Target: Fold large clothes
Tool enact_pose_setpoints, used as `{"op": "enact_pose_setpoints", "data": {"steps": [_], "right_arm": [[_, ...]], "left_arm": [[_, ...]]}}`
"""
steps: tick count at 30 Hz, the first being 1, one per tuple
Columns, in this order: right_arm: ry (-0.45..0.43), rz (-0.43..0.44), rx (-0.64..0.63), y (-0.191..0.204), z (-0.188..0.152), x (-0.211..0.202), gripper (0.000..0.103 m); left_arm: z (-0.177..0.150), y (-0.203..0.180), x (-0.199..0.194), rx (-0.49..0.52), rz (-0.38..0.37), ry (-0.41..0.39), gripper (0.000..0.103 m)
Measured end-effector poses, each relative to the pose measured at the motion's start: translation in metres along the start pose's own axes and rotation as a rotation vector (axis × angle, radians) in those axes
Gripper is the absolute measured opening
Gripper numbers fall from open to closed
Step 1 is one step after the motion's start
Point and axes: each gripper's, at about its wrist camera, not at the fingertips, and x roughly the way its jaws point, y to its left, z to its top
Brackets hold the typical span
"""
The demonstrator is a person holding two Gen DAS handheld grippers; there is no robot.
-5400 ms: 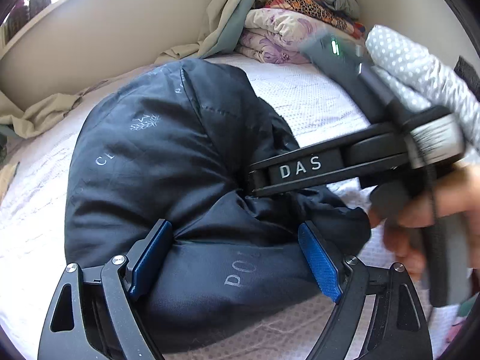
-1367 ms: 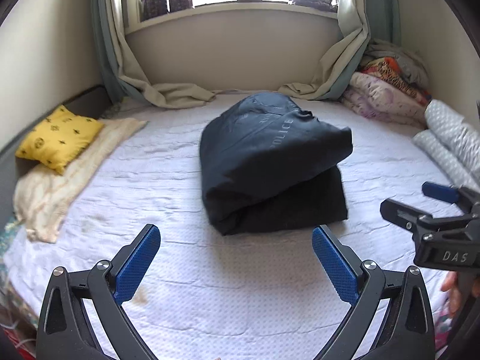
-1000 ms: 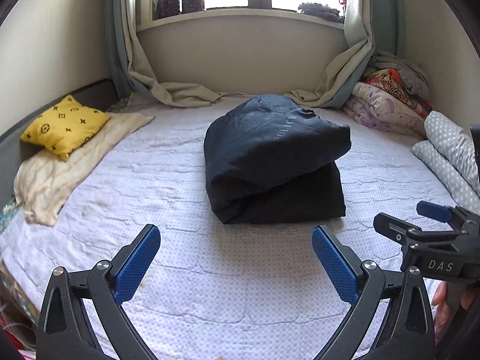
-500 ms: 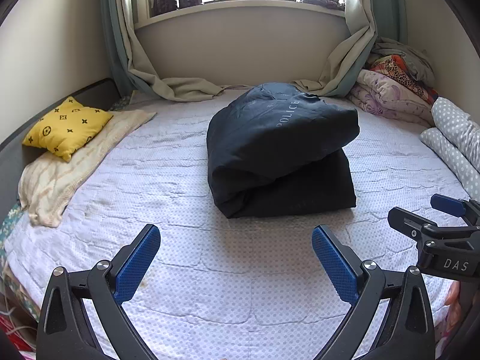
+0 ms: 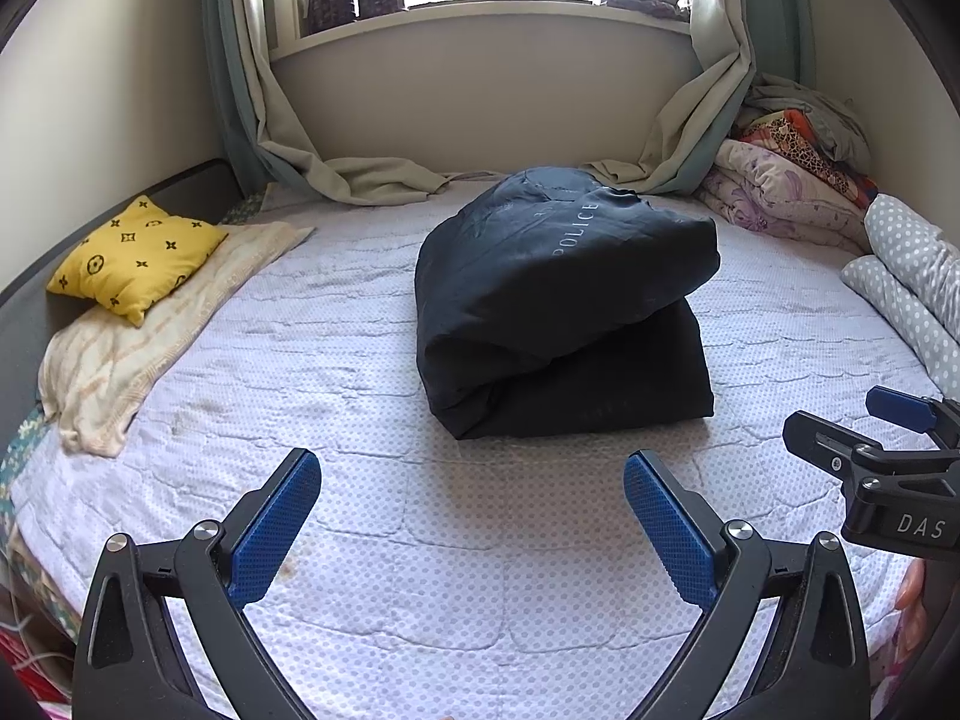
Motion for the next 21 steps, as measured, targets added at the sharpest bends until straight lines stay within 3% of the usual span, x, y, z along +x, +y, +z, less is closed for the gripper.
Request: {"op": "enact_pose_setpoints", "data": {"steps": [21], "right_arm": [[0.000, 0.004, 0.005, -0.0016, -0.0006, -0.0022, 0.103]], "left_arm": [[0.0000, 0.0030, 0.0003, -0.003, 0.002, 0.003, 0.103]]}}
